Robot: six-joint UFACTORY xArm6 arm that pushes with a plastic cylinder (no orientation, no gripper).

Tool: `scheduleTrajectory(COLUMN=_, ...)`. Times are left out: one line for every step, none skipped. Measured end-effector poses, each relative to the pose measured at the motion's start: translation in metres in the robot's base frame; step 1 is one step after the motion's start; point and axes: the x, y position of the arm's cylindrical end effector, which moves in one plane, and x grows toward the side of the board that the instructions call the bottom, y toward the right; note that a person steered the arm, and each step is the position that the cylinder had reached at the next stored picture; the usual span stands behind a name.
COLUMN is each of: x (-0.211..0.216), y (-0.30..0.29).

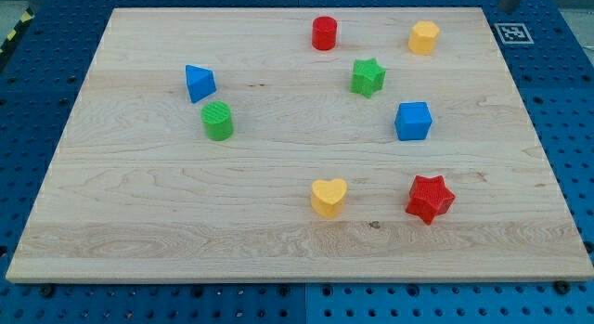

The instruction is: Move the green star to the center

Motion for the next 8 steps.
scheduleTrajectory(x=0.0005, y=-0.0024)
scheduleTrajectory(x=0.0009, y=-0.0029)
scheduleTrajectory(x=0.0008, y=-0.0035)
scheduleTrajectory(x=0.0007, y=-0.004)
scheduleTrajectory(x=0.0005, y=-0.0046)
scheduleTrajectory(x=0.0009, y=-0.0052)
scheduleTrajectory(x=0.0009, y=-0.0052)
scheduleTrajectory(x=0.0009, y=-0.0051)
